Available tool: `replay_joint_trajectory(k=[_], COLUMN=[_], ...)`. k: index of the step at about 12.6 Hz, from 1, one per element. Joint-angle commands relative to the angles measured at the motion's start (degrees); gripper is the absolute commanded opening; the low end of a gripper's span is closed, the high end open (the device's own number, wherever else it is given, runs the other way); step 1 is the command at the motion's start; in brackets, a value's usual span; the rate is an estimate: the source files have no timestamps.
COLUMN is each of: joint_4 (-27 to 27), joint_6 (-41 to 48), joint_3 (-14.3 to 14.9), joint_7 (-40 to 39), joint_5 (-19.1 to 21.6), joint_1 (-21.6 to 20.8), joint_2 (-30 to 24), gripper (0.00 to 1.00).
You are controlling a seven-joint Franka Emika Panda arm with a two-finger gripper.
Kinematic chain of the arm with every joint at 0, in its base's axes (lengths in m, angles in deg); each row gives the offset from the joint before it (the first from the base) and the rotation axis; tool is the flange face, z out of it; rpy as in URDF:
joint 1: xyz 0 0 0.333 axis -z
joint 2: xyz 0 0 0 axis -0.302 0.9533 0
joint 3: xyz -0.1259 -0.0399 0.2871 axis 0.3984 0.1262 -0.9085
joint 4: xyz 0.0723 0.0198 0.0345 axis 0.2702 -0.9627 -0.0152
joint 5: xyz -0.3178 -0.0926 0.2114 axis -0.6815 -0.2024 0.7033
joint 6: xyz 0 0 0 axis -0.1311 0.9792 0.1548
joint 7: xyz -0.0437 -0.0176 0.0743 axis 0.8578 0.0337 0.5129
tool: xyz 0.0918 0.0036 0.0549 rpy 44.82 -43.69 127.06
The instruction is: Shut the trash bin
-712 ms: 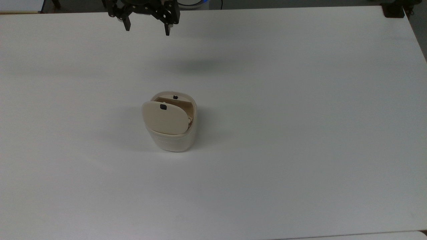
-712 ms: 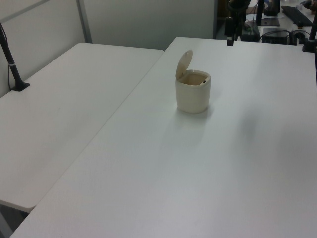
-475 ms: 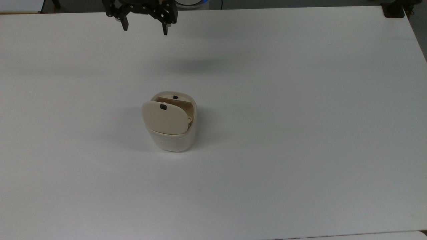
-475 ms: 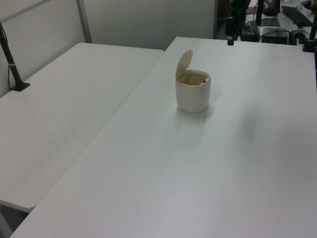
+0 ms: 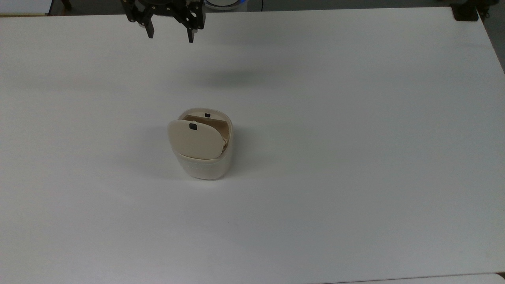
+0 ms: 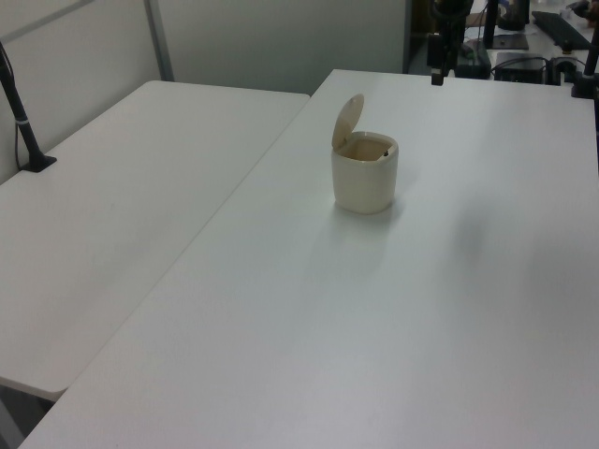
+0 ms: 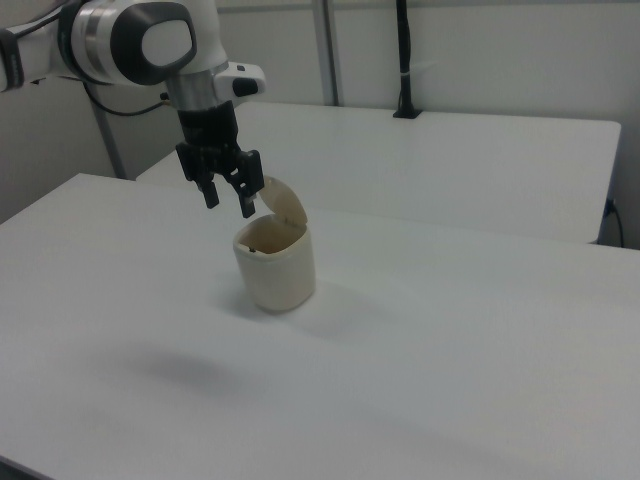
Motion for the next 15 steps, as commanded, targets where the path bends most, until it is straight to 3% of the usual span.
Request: replay_joint_trajectory(k=[1,2,4,7,9,15], joint_4=[-0.08,1.14,3.26,3.62,7.11,12.31], joint_6=[-0.41,-1.11,-5.39,-18.74,-24.38,-34.69], joint_3=[0.13,0.13,0.22,0.22,0.22,0.22], joint_7=[-1.42,-1.5,-1.5,-0.98,-0.19,2.54], joint_5=[0.35,0.7,2.81,4.84,5.97,5.63], joint_1=[-0.37,-0.29,-0.46,-0.81,-0.9,-2.74], joint_2=[0.59,1.03,4.45,6.83,9.9,17.98], gripper=[0.14,0.0,0.0,0.0,0.0,0.0])
